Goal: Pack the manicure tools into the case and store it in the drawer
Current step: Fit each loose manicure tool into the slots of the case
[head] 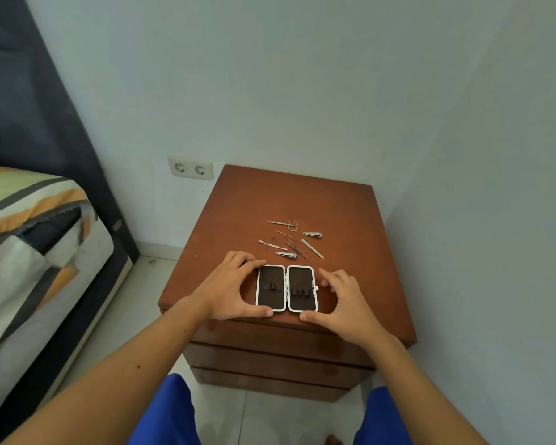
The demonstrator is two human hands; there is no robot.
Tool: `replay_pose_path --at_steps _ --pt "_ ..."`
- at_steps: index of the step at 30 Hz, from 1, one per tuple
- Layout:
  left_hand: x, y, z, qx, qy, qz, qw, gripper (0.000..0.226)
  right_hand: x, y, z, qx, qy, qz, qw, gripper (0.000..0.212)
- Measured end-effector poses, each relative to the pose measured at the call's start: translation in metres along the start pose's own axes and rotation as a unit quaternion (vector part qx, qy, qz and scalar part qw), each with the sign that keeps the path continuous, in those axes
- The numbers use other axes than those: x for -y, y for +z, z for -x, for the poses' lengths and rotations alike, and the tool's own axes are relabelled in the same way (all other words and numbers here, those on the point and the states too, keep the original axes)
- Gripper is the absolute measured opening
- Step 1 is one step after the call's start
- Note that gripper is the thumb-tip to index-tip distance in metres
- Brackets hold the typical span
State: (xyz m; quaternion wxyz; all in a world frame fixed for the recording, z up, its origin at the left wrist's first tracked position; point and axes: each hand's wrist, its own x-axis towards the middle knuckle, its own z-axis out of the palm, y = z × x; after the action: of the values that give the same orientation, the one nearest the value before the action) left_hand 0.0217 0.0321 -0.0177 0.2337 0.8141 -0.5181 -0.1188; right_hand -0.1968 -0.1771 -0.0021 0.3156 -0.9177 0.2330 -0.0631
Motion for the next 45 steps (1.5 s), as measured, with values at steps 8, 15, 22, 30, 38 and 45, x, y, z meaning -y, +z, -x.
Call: replay_pose_path --at_steps 8,15,22,30,38,45 --pt "0.011 -0.002 -0.006 0.001 -0.024 0.028 0.999 0.113 -0.002 -0.006 -0.029 0.036 -0.047 0.022 0.998 0.113" --pt "0.013 0.002 -0.009 -0.005 -0.016 -0.004 1.0 0.112 -0.004 -0.008 -0.036 -0.022 -0.046 -0.035 0.998 0.073" --pt "0.009 0.001 -0.008 -0.011 -0.016 -0.005 1.0 0.11 0.032 -0.009 -0.091 -0.067 -0.074 0.022 0.995 0.018" --pt "0.009 0.001 -0.006 -0.019 -0.011 -0.009 1.0 0.11 0.049 0.0 -0.119 0.001 -0.041 0.132 0.99 0.017" --pt "0.009 0.001 -0.007 -0.017 -0.01 -0.016 1.0 0.111 0.043 -0.004 -0.112 -0.025 -0.058 0.036 0.997 0.007" --pt "0.009 0.002 -0.007 -0.012 -0.016 -0.018 1.0 0.111 0.037 -0.025 -0.099 0.024 -0.041 -0.033 0.998 0.018"
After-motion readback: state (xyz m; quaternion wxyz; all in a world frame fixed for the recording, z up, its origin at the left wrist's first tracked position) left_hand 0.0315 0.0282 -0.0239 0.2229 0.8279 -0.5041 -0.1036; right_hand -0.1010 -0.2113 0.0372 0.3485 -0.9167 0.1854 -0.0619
